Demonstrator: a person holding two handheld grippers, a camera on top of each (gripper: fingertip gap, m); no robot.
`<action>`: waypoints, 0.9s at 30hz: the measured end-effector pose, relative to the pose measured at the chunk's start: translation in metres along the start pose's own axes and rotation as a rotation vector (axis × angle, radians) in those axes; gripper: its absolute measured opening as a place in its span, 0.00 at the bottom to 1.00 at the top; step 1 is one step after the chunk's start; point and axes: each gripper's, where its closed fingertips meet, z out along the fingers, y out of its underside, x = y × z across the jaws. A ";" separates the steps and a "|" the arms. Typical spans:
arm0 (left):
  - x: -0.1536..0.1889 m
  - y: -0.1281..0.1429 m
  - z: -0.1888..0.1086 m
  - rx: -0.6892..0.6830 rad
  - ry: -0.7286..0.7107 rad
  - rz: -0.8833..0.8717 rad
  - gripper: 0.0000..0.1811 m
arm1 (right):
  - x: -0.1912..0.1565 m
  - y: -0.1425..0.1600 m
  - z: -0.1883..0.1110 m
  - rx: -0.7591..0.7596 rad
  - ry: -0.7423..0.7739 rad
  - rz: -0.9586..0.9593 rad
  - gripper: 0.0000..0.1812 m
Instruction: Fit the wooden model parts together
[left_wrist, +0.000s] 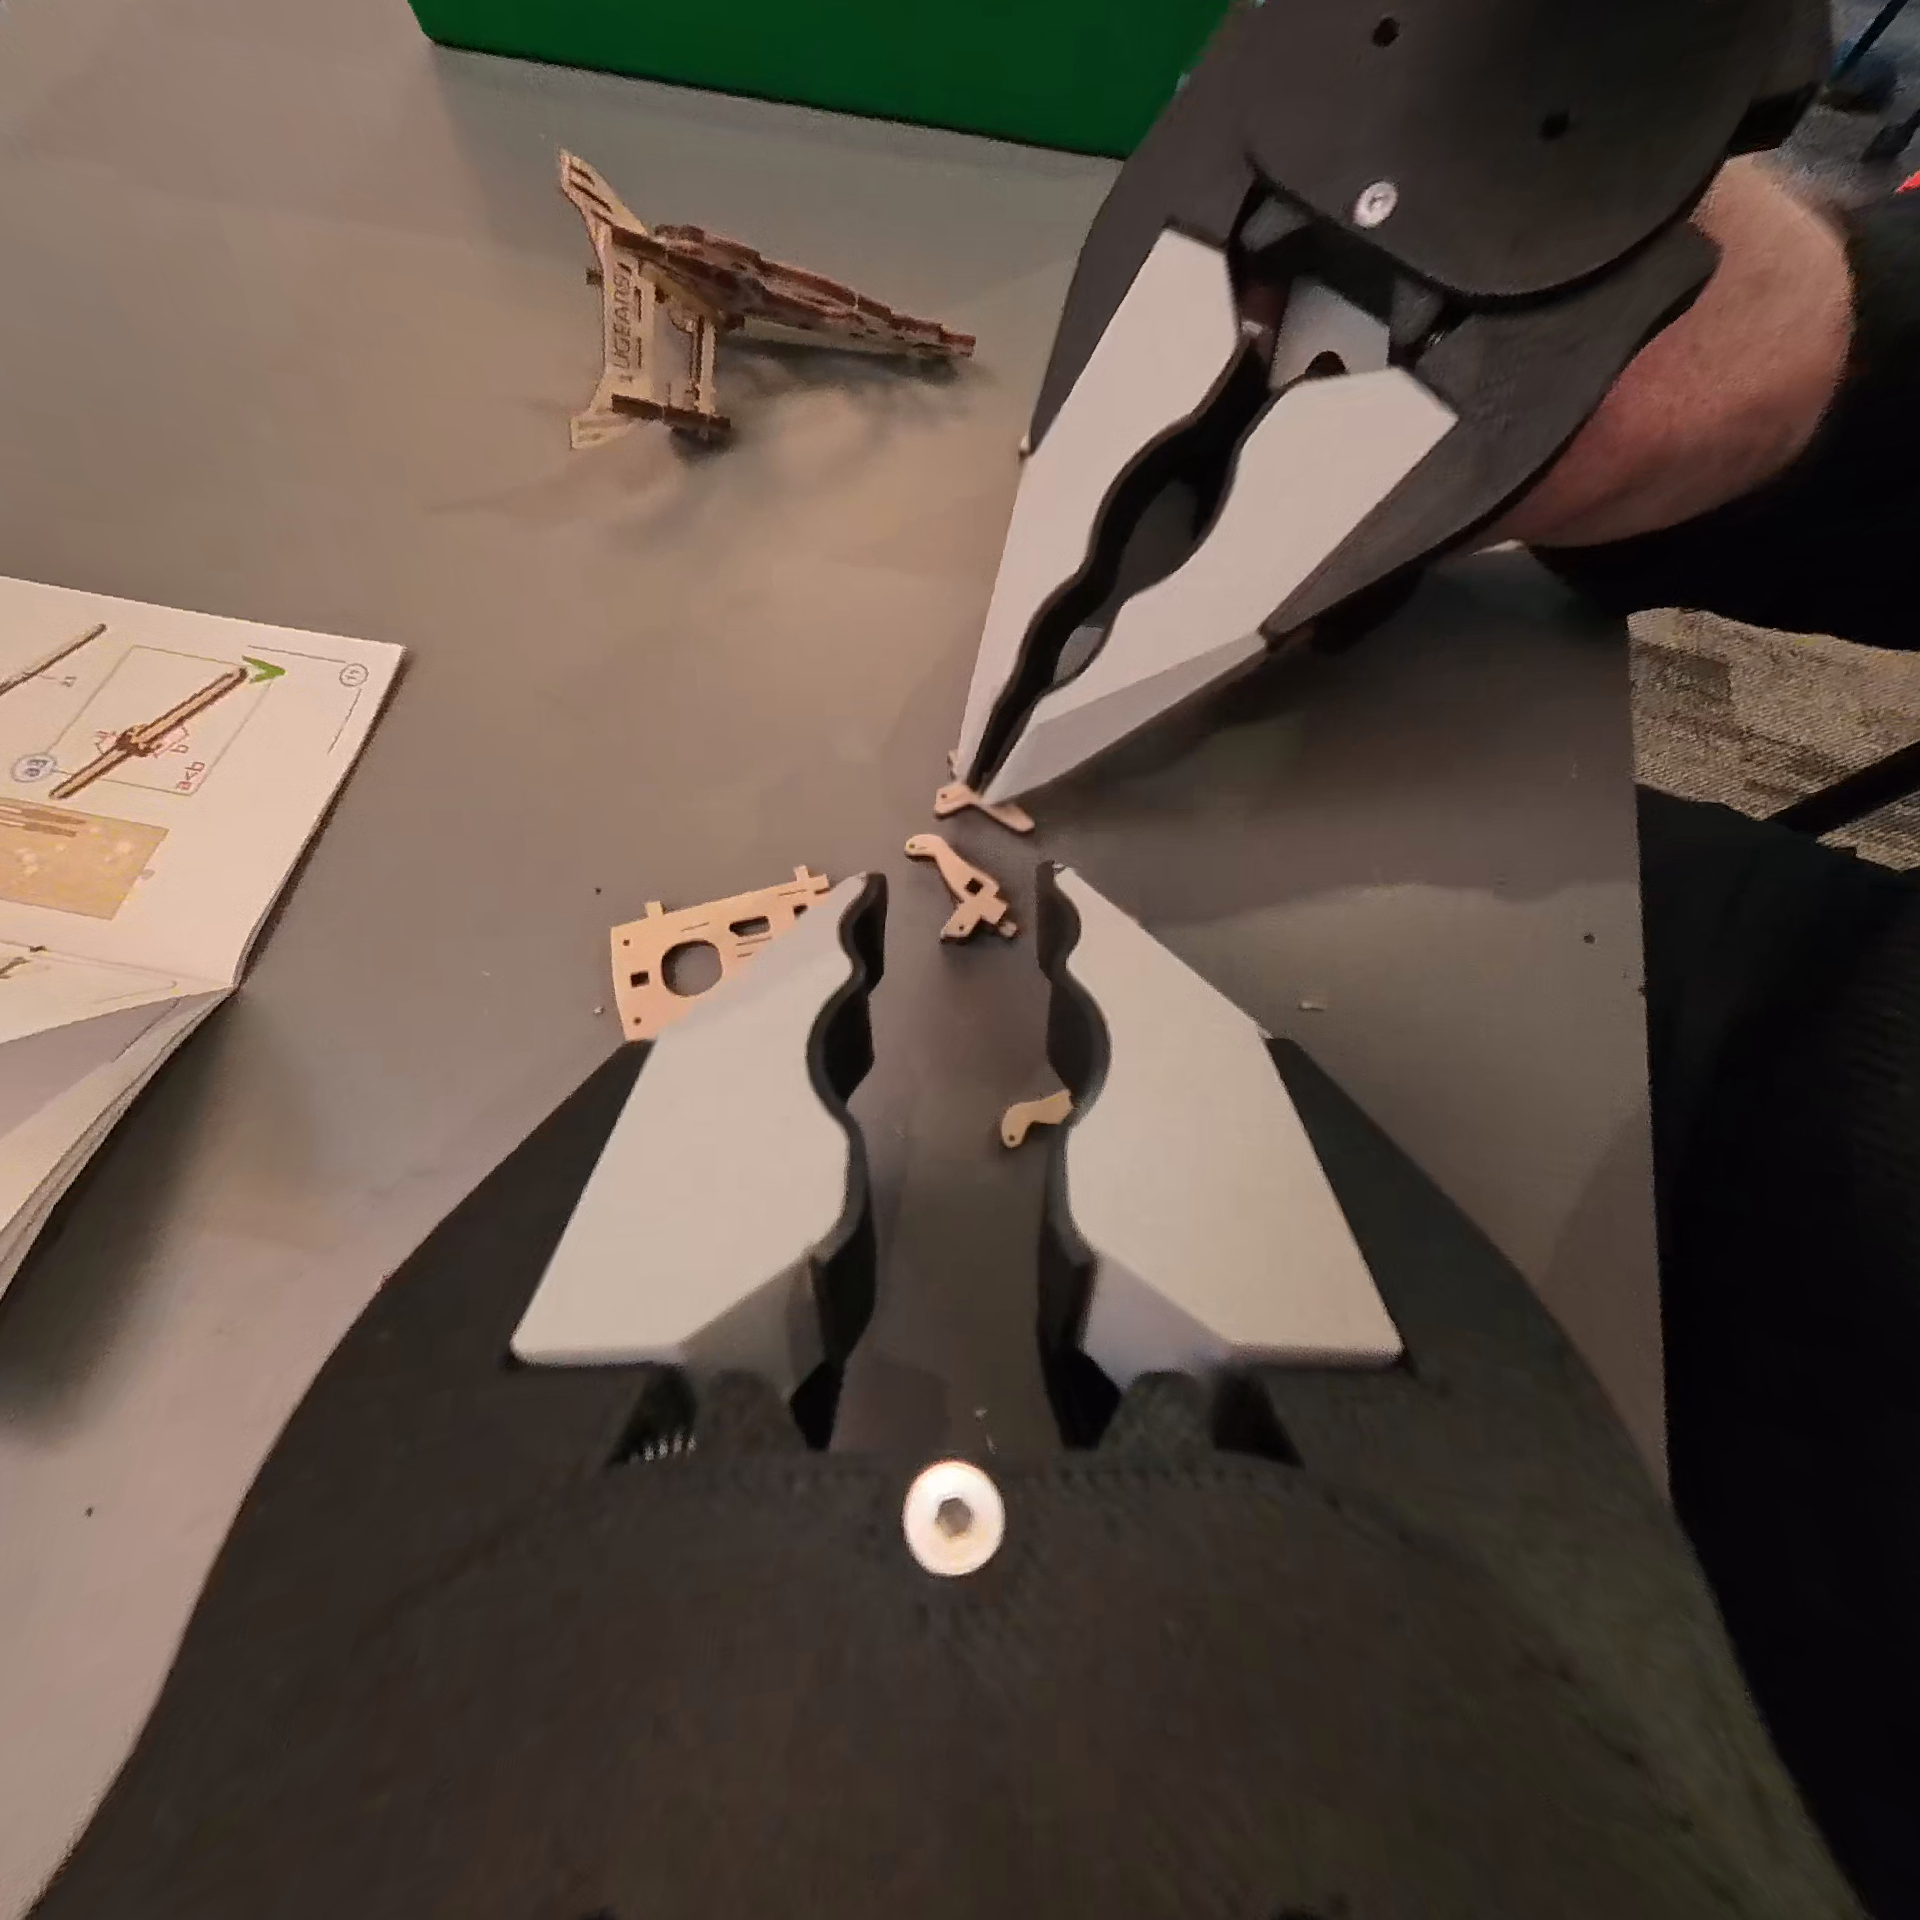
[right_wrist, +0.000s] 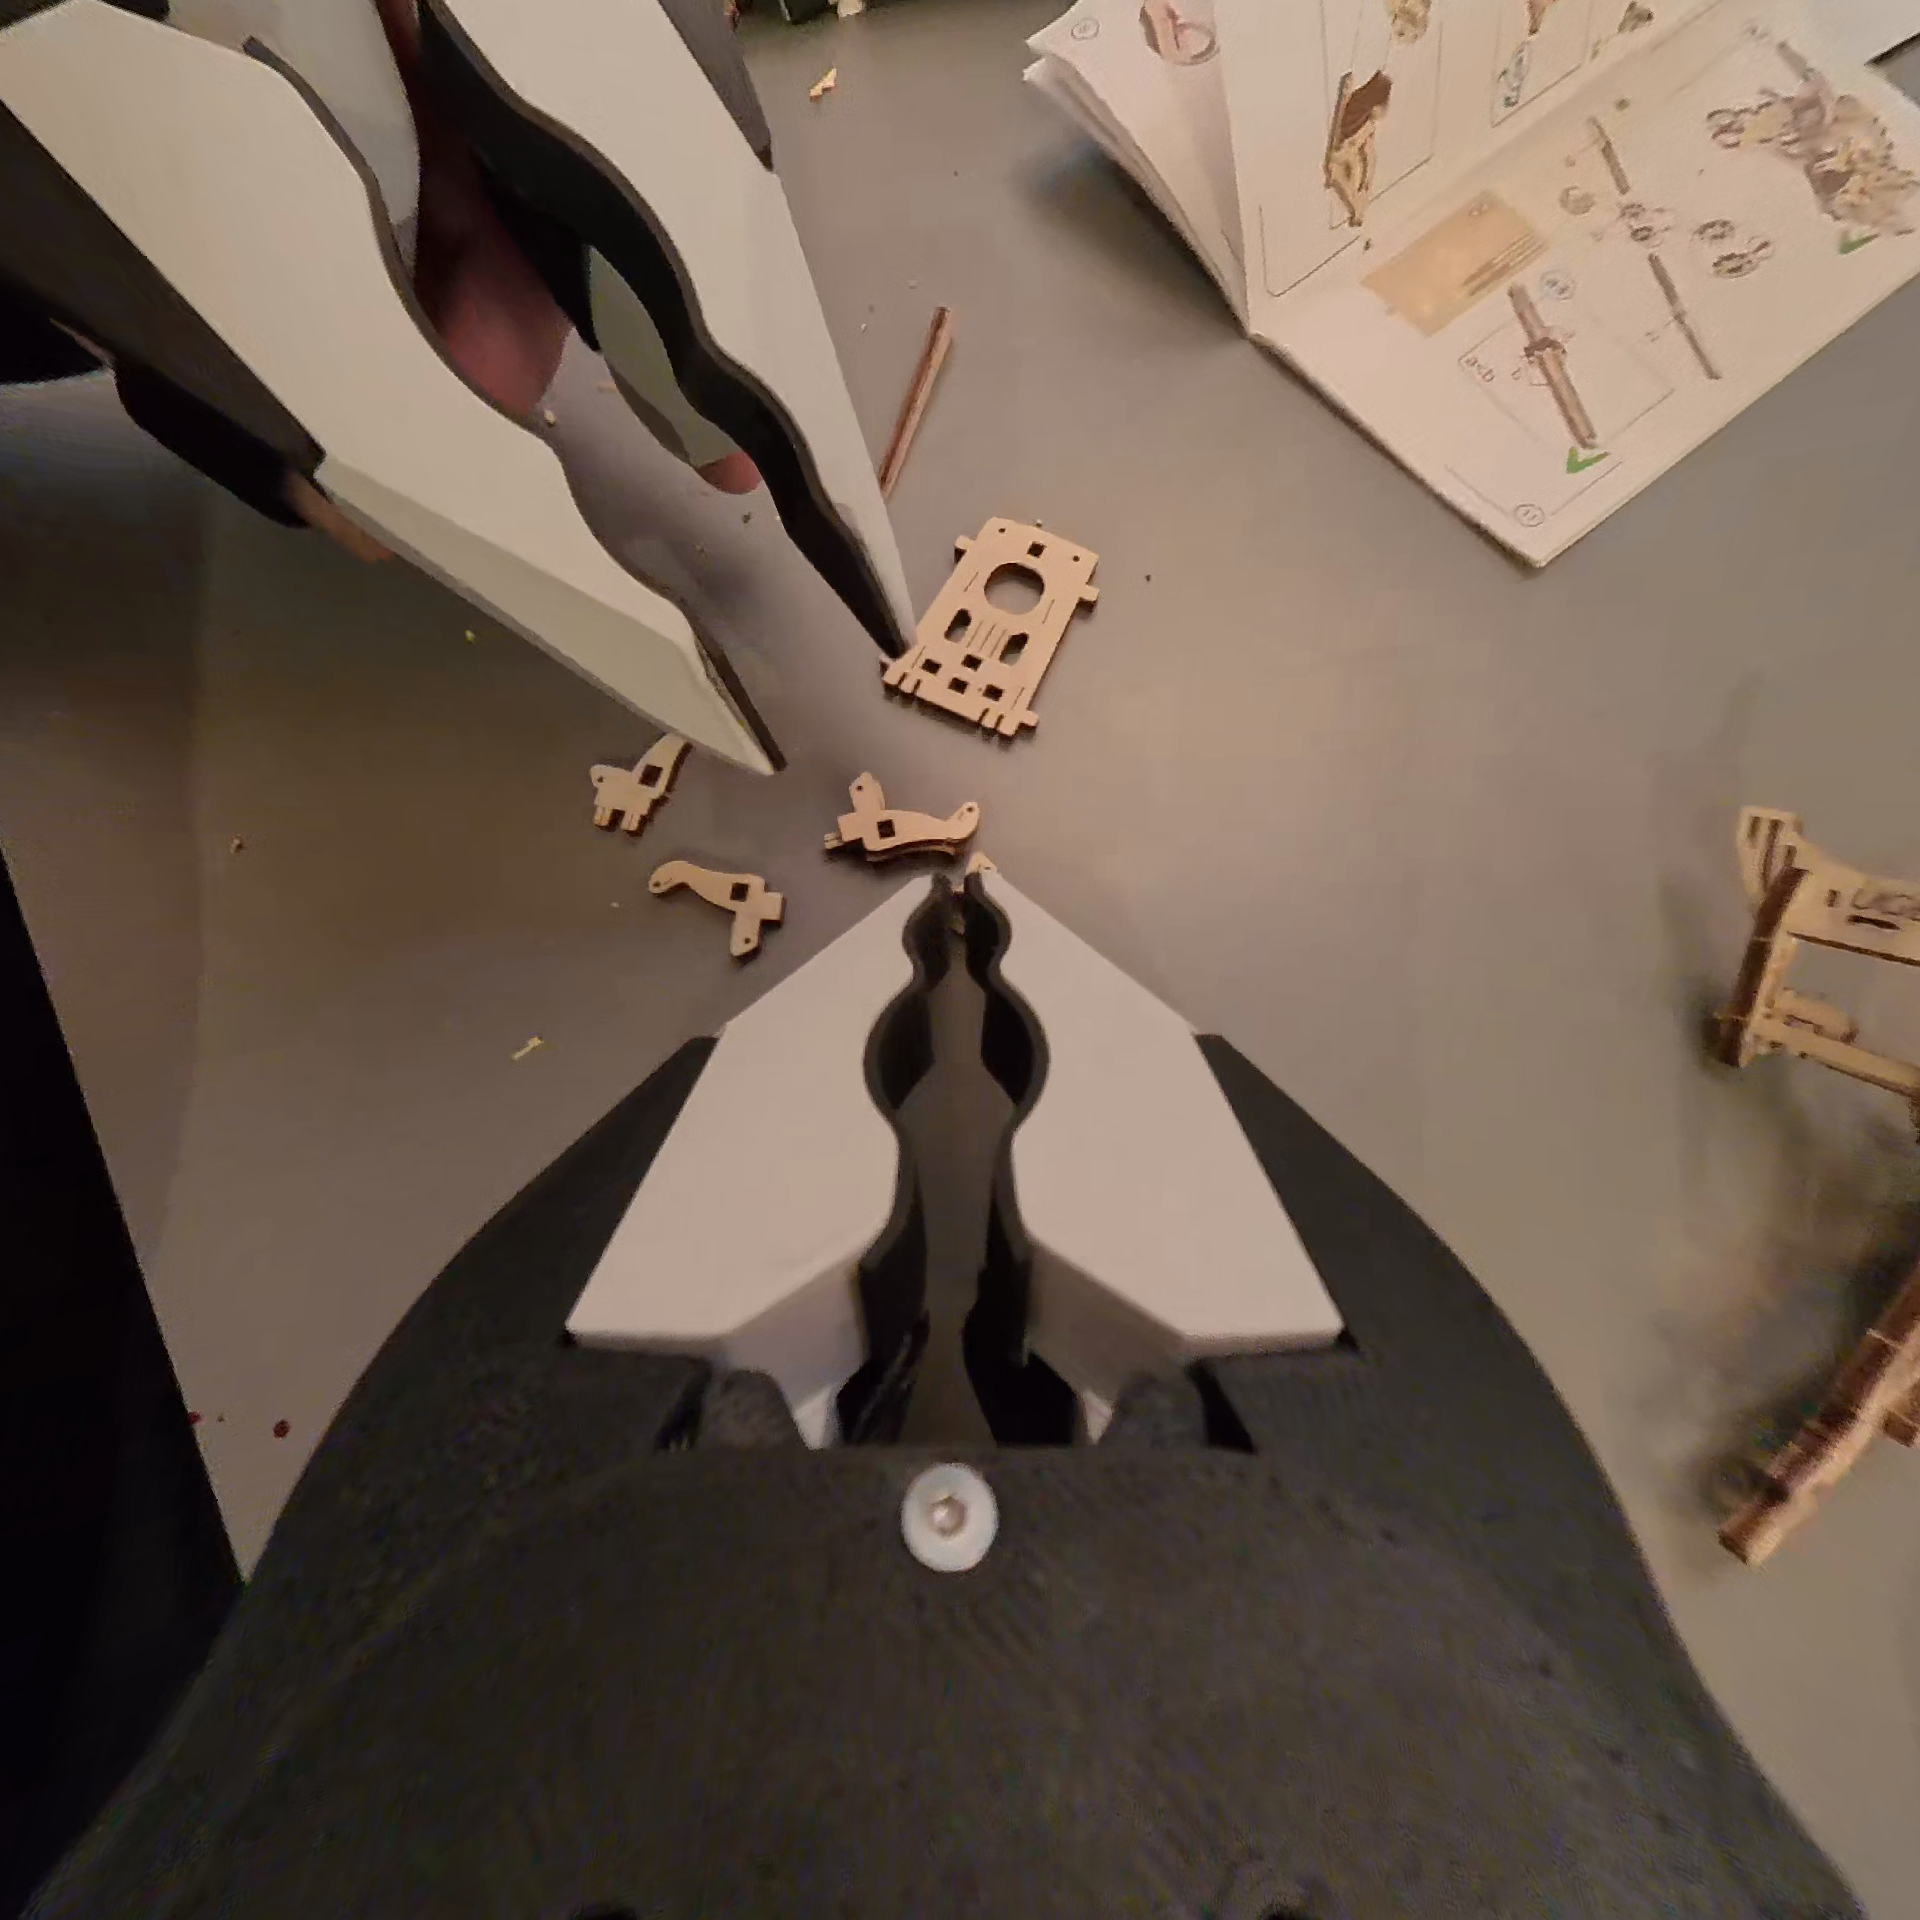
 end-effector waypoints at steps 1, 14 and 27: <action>0.001 -0.002 0.001 0.009 0.003 -0.007 0.15 | 0.001 -0.002 -0.004 0.025 0.003 -0.005 0.00; 0.049 -0.096 -0.010 0.457 0.355 -0.157 0.15 | -0.023 -0.078 -0.094 0.650 -0.463 0.254 0.00; 0.054 -0.106 -0.017 0.564 0.331 -0.135 0.14 | -0.027 -0.084 -0.109 0.657 -0.430 0.192 0.00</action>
